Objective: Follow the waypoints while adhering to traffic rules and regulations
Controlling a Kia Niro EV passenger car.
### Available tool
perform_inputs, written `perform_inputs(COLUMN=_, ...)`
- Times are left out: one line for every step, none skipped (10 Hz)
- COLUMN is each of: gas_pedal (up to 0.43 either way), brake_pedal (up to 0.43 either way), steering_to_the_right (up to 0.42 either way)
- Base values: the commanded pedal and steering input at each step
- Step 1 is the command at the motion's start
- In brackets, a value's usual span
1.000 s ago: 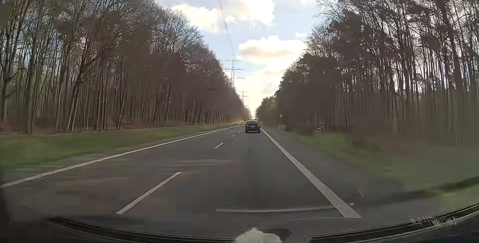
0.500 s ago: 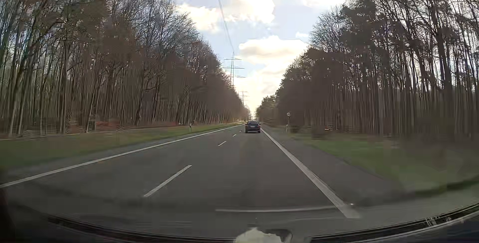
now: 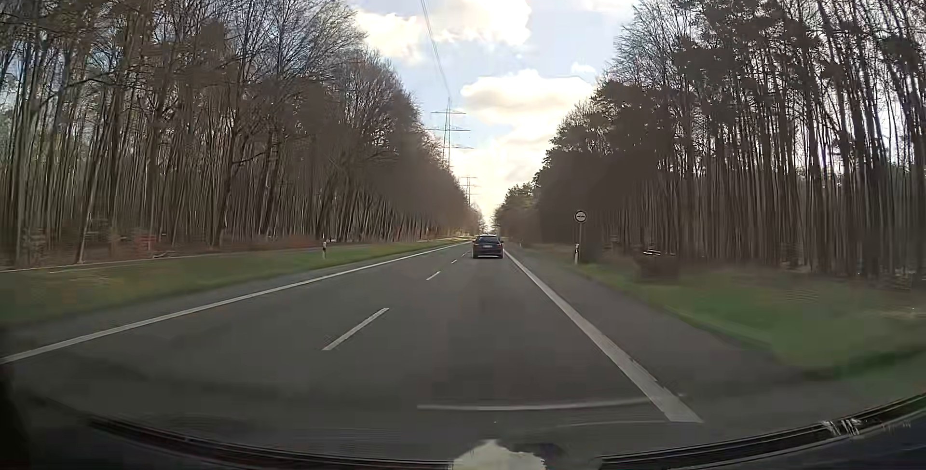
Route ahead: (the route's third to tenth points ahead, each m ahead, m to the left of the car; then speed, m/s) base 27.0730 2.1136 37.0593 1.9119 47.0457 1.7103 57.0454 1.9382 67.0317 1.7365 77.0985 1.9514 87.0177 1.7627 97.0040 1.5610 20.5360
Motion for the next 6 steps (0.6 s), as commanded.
perform_inputs(gas_pedal=0.169, brake_pedal=0.000, steering_to_the_right=0.001)
perform_inputs(gas_pedal=0.169, brake_pedal=0.000, steering_to_the_right=0.001)
perform_inputs(gas_pedal=0.169, brake_pedal=0.000, steering_to_the_right=0.001)
perform_inputs(gas_pedal=0.169, brake_pedal=0.000, steering_to_the_right=0.001)
perform_inputs(gas_pedal=0.169, brake_pedal=0.000, steering_to_the_right=0.001)
perform_inputs(gas_pedal=0.169, brake_pedal=0.000, steering_to_the_right=0.001)
